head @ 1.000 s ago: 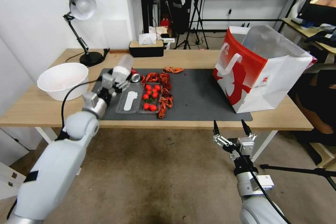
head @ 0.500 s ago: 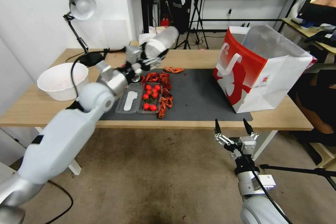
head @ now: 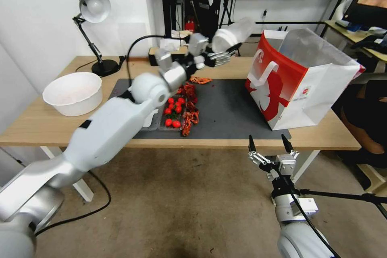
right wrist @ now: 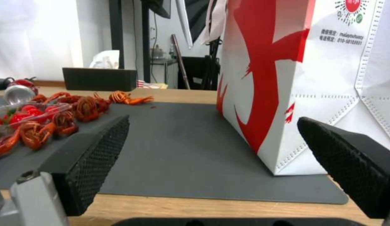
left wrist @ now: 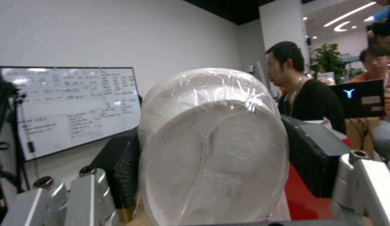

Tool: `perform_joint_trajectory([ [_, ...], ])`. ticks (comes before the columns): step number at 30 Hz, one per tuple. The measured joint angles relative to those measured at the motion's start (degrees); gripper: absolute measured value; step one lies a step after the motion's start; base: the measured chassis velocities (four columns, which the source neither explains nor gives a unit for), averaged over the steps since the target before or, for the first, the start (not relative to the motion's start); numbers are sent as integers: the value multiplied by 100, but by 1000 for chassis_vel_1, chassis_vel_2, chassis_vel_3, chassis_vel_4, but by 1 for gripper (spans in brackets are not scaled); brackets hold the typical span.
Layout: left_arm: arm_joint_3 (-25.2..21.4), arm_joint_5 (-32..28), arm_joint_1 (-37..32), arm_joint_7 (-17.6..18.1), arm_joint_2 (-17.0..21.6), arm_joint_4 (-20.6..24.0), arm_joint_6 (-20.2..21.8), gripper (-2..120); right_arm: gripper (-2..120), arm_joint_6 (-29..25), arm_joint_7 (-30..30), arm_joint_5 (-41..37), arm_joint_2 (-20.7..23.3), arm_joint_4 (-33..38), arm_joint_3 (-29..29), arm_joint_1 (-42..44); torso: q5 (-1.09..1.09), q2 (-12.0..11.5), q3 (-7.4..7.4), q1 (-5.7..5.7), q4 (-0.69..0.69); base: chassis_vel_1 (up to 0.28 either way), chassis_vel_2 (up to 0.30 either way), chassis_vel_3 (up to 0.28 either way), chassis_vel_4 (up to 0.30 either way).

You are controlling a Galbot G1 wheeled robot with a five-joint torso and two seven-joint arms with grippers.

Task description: Pick up the trash from the table and place it into the takeout bag.

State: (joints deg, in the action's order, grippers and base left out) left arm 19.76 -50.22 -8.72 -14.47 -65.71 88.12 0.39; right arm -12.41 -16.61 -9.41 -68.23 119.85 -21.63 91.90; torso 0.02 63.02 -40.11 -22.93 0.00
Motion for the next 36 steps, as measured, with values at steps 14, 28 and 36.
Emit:
perform_joint_trajectory([
  [14,869,-136,946,-45,-1057,-1099,-110,71,100,7,-4,16,-32,-8,-5,-44,-1,1,0,0,0,0,0,0,0],
  [28,1067,-192,1169,-87,-1561,-1666,-155,71,100,7,-11,17,-56,-7,-18,-62,-2,1,-1,0,0,0,0,0,0],
  [36,1166,-176,1243,-132,-1875,-1973,-175,69,100,7,-12,17,-79,-9,-15,-77,-1,1,0,1,0,0,0,0,0],
])
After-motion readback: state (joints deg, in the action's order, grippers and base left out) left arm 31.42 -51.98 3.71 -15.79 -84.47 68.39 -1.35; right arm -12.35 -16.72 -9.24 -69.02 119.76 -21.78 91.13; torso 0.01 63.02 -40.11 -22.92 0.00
